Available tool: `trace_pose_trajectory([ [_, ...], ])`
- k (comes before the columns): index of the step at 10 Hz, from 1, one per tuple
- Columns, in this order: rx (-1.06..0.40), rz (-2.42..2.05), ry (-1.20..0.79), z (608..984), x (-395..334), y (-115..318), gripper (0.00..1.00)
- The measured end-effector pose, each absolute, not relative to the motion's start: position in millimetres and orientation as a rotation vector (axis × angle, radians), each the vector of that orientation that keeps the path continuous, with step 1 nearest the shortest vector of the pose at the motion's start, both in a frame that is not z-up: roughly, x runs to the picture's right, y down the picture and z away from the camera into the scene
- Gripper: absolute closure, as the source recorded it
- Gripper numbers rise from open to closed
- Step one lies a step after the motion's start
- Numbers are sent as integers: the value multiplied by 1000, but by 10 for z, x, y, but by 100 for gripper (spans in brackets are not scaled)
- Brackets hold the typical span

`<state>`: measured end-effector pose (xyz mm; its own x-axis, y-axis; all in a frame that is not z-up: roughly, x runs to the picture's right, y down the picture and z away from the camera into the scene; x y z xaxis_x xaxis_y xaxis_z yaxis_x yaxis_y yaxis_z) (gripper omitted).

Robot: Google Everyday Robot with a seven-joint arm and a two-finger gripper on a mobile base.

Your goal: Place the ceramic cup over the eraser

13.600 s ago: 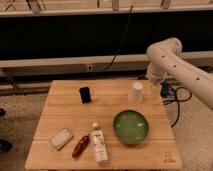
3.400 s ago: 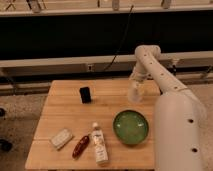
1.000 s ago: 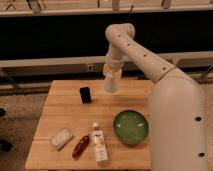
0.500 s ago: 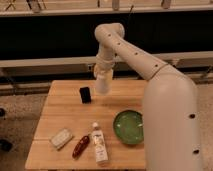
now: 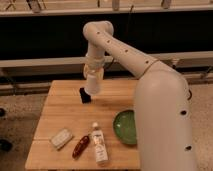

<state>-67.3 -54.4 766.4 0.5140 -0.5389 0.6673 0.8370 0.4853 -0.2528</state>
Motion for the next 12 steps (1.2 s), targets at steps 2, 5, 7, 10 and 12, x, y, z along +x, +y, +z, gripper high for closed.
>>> trace_pose_trajectory([
  [2, -601, -938, -586, 7605, -935, -565, 100],
  [5, -607, -991, -620, 7572, -1227, -569, 100],
  [7, -612, -1022, -638, 7581, -1407, -561, 100],
  [10, -621, -1060, -651, 7669, -1675, -553, 100],
  [12, -624, -1088, -653, 7758, -1891, -584, 100],
])
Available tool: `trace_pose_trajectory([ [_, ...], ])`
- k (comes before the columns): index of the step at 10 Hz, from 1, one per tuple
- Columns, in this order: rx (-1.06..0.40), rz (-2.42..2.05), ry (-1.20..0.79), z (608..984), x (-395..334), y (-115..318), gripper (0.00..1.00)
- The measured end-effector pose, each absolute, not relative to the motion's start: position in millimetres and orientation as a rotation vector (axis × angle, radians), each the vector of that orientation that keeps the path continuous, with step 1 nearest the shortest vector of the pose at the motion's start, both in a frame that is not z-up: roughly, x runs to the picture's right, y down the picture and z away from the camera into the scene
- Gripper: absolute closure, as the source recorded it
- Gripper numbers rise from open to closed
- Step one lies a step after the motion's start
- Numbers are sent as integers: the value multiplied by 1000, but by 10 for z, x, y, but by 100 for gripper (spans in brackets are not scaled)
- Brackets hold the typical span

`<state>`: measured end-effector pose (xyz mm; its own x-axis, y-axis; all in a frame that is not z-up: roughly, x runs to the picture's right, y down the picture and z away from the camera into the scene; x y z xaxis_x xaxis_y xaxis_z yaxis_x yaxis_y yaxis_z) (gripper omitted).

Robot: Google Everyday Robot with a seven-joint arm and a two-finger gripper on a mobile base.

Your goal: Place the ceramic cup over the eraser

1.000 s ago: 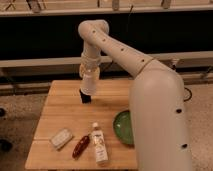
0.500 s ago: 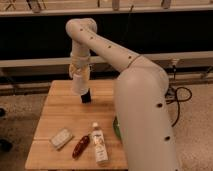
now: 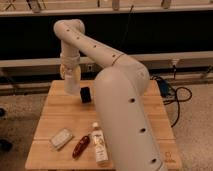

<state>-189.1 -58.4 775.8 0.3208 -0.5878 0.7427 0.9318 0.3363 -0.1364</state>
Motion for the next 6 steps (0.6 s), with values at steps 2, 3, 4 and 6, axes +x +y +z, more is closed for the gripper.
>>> trace_pose_trajectory([
  [2, -627, -1099, -645, 7765, -1891, -609, 100],
  [3, -621, -1105, -643, 7738, -1882, -632, 100],
  [4, -615, -1108, -643, 7713, -1887, -648, 100],
  [6, -604, -1114, -640, 7667, -1891, -676, 100],
])
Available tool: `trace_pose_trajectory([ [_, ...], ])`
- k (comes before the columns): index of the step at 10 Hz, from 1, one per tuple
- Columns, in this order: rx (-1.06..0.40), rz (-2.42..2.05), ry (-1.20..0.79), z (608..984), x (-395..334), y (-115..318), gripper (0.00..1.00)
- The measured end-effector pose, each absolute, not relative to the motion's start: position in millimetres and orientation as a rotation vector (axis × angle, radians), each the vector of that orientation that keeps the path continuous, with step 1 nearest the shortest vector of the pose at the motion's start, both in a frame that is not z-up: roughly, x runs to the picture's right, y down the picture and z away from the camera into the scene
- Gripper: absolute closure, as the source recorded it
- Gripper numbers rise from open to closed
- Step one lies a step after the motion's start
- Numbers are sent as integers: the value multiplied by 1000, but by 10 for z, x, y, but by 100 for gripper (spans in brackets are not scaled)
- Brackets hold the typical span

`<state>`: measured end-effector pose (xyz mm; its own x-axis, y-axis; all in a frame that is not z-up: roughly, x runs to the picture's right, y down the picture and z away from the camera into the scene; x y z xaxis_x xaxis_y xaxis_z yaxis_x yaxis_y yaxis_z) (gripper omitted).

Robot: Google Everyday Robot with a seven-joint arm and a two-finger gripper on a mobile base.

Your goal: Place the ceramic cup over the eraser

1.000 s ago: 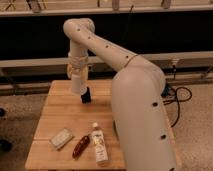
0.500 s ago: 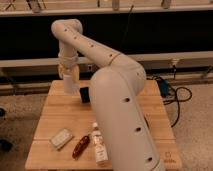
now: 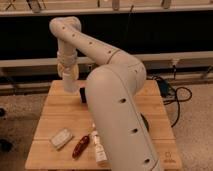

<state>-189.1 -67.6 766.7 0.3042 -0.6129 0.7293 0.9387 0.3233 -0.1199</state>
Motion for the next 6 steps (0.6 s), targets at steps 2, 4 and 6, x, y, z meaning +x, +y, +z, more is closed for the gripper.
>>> trace_pose_trajectory([
  [2, -597, -1107, -625, 7678, -1832, -724, 100],
  [4, -593, -1083, -599, 7748, -1726, -804, 100],
  [6, -589, -1054, -575, 7826, -1590, -893, 100],
])
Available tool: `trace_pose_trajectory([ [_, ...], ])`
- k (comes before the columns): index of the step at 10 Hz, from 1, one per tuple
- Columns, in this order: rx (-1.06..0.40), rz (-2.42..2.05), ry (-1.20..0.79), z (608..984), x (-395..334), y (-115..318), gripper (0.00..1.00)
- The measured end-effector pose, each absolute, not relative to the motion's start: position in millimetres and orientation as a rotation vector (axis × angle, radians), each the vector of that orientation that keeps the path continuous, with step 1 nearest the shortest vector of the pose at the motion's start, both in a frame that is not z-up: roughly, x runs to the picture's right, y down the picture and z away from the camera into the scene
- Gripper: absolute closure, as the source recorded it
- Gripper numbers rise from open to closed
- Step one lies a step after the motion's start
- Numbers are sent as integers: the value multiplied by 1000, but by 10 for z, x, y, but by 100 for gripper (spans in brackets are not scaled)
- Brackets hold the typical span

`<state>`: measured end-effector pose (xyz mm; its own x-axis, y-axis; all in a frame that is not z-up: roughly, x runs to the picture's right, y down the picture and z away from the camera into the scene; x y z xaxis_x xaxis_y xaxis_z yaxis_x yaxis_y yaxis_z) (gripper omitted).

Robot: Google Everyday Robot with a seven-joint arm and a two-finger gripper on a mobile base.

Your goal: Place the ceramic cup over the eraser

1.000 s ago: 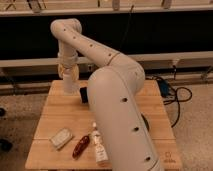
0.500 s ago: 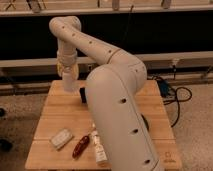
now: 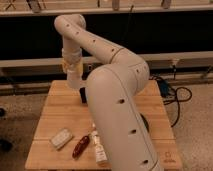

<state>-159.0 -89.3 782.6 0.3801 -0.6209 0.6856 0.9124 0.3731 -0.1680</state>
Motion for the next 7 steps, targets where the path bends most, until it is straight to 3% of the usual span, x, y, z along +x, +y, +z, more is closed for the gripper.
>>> trace_pose_trajectory([
  [7, -613, -993, -543, 7902, -1118, -864, 100],
])
